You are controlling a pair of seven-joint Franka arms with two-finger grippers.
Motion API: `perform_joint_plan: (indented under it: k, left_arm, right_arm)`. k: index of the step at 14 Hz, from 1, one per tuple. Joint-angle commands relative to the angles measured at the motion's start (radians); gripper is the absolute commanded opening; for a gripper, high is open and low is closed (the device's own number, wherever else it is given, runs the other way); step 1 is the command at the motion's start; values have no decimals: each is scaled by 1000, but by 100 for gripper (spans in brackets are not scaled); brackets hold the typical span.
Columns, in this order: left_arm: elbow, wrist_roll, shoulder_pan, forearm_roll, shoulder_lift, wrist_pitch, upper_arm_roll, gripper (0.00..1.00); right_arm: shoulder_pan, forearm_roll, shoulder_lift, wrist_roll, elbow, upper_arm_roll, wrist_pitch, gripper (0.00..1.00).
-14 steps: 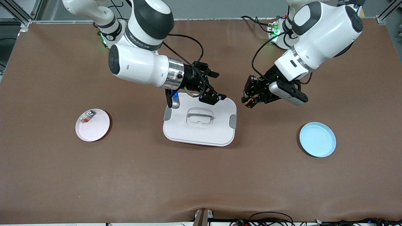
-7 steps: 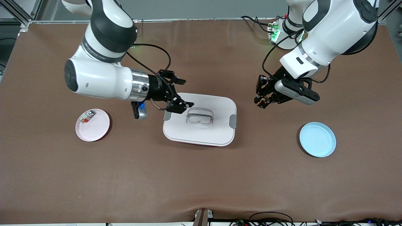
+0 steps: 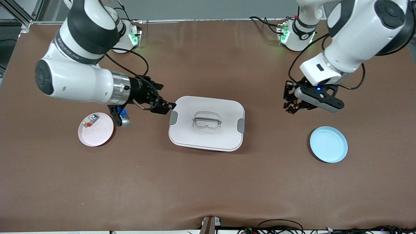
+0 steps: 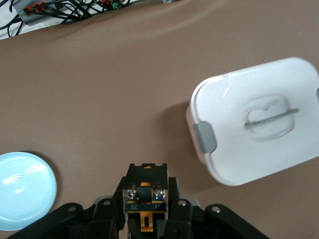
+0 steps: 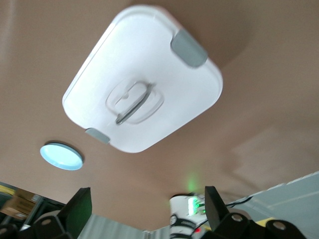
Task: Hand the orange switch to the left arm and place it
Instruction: 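Carry the switch to the blue plate with the left gripper while the right gripper retracts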
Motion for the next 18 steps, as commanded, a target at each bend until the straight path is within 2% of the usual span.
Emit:
perform_joint_plan:
  k: [1, 3, 7, 12, 16, 18]
  left_arm:
    - [14, 123, 62, 17, -6, -73, -7, 0]
    - [12, 190, 93, 30, -6, -107, -7, 0]
    - [0, 272, 113, 116, 5, -135, -7, 0]
    - [-24, 377, 144, 181, 22, -135, -7, 0]
    - [-47, 428, 174, 189, 45, -141, -8, 0]
    - [-60, 430, 176, 189, 68, -138, -7, 0]
  right_arm:
    - [-55, -68, -100, -173, -144, 13, 7, 100]
    - [-95, -104, -129, -291, -192, 12, 8, 100]
    - [-147, -293, -184, -537, -266, 12, 27, 100]
    - [-211, -445, -199, -750, -290, 12, 53, 100]
    - [-231, -538, -276, -900, -436, 12, 224, 100]
    - [-239, -592, -301, -911, -456, 12, 237, 100]
